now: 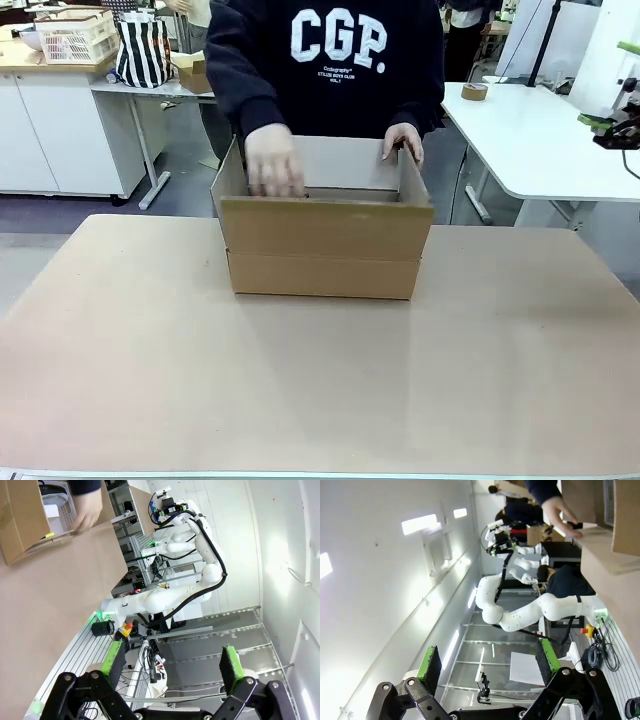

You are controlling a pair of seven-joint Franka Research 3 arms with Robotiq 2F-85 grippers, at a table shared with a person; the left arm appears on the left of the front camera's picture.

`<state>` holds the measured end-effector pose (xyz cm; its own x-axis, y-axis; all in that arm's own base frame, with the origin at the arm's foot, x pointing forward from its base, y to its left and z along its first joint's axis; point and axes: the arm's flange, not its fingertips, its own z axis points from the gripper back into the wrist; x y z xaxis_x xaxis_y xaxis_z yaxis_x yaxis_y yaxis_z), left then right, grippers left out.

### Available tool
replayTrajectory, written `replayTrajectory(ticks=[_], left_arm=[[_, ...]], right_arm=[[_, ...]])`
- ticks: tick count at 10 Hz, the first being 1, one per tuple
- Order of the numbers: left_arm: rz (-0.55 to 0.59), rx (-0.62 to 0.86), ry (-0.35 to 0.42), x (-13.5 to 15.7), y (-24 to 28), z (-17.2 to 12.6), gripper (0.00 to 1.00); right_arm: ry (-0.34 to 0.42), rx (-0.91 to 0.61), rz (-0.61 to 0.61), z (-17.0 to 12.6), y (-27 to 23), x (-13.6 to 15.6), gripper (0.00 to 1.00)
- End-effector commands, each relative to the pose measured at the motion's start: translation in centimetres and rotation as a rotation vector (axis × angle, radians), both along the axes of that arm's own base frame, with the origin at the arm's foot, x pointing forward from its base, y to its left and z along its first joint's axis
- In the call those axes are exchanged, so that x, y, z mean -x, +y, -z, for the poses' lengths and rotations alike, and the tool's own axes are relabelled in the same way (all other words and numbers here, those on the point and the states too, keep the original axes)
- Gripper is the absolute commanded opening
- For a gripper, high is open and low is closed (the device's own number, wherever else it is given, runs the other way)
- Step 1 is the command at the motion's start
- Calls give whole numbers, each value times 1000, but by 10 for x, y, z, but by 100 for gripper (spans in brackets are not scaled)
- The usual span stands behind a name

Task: Pack the gift set into the box.
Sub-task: Press and hold the closed box until the human finishes sealing it.

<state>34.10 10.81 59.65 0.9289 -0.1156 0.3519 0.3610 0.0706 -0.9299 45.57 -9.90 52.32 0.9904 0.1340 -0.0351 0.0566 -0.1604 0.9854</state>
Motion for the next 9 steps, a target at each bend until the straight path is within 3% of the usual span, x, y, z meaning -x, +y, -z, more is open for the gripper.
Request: replayTrajectory(ticks=[1, 9], left_arm=[[9, 24, -22, 1, 1, -3, 100], [9, 24, -22, 1, 1, -3, 100]], right_arm=[[-11, -22, 1, -4, -7, 2, 100], [-11, -22, 1, -4, -7, 2, 100]])
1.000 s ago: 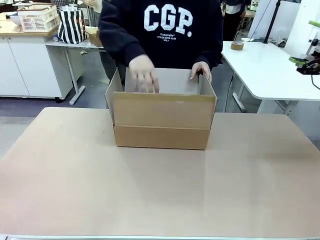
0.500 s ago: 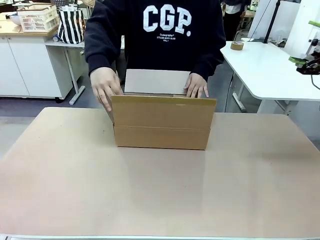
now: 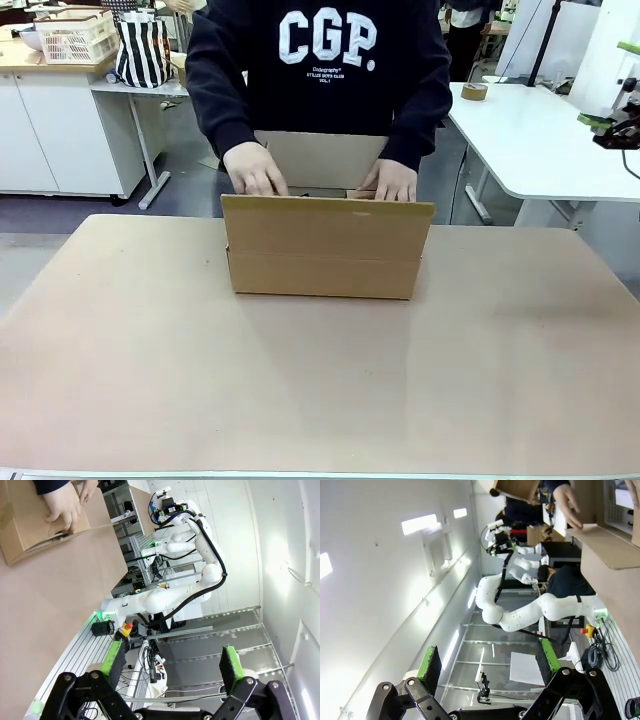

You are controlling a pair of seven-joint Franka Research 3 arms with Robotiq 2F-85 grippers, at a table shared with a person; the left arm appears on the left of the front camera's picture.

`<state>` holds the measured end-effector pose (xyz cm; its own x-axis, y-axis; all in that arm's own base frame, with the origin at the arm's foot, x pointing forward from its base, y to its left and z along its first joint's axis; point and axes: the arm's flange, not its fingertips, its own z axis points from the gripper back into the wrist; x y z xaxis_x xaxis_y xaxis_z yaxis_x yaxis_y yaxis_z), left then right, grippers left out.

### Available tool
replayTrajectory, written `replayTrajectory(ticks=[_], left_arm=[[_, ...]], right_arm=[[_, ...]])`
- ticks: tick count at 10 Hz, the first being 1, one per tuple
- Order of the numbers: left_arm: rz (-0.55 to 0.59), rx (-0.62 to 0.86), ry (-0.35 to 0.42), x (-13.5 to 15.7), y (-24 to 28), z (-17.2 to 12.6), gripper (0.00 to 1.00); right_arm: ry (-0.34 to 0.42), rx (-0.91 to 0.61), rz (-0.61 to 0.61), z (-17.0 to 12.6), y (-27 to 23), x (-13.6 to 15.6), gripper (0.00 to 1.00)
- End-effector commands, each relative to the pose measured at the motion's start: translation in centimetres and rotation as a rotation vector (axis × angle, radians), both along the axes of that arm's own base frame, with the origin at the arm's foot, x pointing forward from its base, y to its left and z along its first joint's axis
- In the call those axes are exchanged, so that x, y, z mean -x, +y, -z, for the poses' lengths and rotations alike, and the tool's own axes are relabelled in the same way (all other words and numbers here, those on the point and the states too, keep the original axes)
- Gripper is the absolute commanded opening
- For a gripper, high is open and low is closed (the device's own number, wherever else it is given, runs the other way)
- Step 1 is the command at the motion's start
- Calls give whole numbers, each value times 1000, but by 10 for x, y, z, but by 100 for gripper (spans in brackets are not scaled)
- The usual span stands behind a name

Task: Pack the gift set into the box.
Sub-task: Press and hold the closed box until the human finishes sealing it.

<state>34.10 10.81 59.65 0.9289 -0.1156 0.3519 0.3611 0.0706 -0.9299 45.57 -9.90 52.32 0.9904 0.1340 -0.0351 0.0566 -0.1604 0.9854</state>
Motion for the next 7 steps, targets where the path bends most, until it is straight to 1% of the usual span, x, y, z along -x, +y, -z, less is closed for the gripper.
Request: replayTrajectory(ticks=[1, 7], left_arm=[[9, 24, -22, 1, 1, -3, 100], [9, 24, -22, 1, 1, -3, 100]], right_arm=[[-11, -22, 1, -4, -7, 2, 100], [-11, -22, 1, -4, -7, 2, 100]])
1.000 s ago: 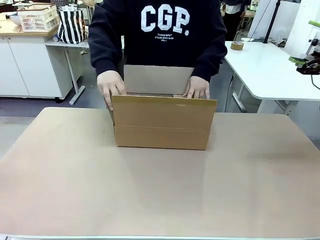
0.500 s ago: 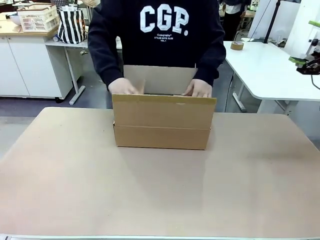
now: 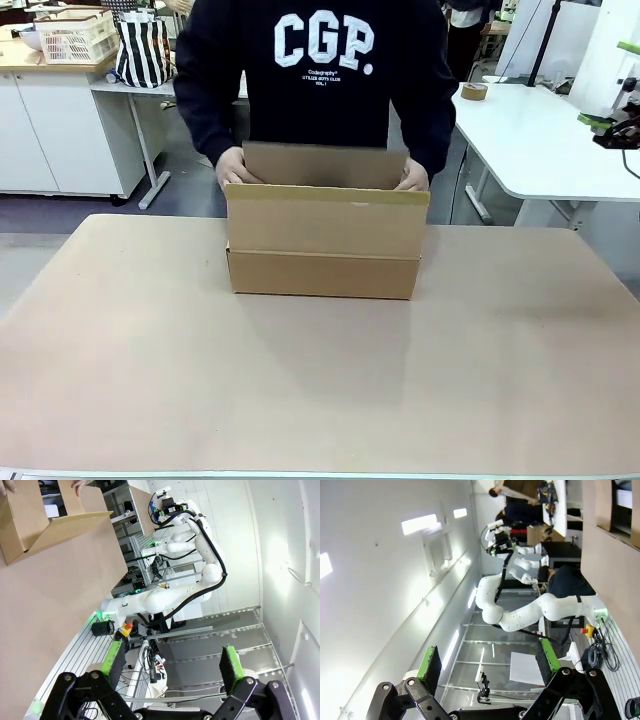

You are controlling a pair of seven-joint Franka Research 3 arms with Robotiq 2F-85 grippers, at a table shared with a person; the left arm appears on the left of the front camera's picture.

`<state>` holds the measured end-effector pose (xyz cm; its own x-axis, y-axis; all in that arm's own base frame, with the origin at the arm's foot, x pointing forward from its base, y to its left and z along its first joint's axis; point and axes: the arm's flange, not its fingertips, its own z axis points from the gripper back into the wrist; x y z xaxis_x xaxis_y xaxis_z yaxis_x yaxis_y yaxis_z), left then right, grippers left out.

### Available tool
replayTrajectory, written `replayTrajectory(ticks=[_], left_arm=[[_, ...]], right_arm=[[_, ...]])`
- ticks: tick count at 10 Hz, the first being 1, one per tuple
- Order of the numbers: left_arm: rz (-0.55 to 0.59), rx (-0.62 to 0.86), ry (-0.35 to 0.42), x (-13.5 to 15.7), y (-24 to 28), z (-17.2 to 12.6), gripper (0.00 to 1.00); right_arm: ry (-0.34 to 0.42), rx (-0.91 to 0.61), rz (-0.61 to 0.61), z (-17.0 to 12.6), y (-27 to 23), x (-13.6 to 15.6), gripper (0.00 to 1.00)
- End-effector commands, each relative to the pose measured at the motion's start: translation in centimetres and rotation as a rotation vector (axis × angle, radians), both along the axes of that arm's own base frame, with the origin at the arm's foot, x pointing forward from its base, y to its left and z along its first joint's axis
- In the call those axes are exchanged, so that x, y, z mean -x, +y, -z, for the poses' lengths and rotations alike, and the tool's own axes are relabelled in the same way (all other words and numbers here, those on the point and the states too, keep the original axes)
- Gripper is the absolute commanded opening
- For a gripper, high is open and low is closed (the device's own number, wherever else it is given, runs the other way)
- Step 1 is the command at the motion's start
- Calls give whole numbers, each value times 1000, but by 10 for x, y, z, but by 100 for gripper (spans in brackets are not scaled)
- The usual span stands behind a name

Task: Pack the gift set into the box.
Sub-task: Press and hold the closed box until the human finishes sealing it.

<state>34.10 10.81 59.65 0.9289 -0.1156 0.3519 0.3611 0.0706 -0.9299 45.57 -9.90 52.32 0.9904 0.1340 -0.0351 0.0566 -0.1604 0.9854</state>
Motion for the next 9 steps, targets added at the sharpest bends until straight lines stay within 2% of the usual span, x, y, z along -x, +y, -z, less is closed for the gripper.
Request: replayTrajectory(ticks=[1, 9], left_arm=[[9, 24, -22, 1, 1, -3, 100], [9, 24, -22, 1, 1, -3, 100]], right_arm=[[-11, -22, 1, -4, -7, 2, 100], [-11, -22, 1, -4, -7, 2, 100]])
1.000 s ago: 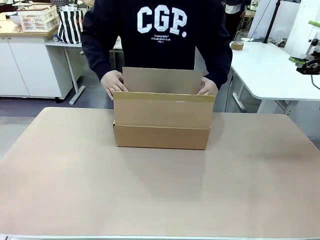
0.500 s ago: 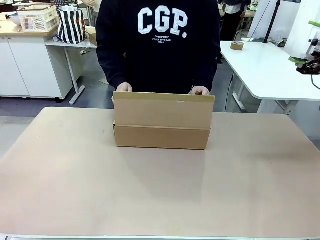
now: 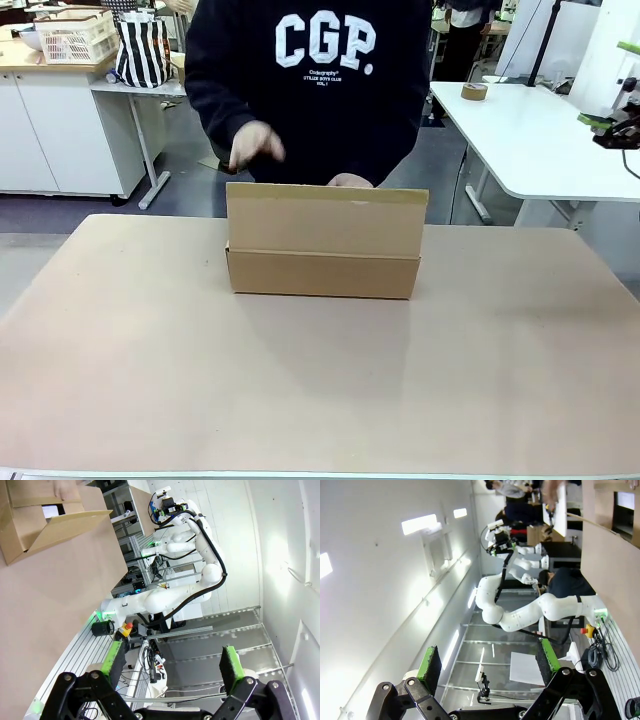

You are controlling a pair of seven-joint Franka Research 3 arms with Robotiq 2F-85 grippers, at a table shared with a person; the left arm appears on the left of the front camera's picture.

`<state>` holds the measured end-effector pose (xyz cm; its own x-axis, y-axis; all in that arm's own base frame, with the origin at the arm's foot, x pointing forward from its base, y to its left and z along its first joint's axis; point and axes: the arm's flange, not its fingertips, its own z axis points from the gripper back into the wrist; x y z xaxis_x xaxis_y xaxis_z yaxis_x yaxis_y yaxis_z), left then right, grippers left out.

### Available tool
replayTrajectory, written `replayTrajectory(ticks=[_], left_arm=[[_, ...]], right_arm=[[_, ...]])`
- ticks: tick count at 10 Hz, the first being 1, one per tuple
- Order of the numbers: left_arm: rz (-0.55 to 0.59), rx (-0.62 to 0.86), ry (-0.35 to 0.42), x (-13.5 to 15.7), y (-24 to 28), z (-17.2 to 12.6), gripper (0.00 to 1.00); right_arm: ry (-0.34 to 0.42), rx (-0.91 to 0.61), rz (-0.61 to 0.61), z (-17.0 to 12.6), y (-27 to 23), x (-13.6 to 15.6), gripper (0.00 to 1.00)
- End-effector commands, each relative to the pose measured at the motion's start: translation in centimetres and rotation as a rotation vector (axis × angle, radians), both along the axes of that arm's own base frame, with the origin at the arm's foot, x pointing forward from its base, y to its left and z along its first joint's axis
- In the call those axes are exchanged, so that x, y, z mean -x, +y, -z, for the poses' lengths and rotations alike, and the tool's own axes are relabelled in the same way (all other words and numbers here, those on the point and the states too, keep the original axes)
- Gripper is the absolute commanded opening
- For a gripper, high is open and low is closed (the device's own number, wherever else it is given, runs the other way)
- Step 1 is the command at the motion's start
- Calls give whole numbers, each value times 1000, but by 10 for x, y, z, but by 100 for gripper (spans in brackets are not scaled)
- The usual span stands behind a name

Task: Pack the gift set into the box.
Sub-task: Press and hold the closed box until the human finishes sealing it.

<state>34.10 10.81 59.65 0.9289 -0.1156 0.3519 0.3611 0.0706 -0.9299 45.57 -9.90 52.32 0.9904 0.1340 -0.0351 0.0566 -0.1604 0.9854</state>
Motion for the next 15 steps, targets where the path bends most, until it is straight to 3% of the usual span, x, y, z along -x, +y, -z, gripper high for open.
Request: replayTrajectory(ticks=[1, 15], left_arm=[[9, 24, -22, 1, 1, -3, 100], [9, 24, -22, 1, 1, -3, 100]], right_arm=[[-11, -22, 1, -4, -7, 2, 100], [-11, -22, 1, -4, -7, 2, 100]])
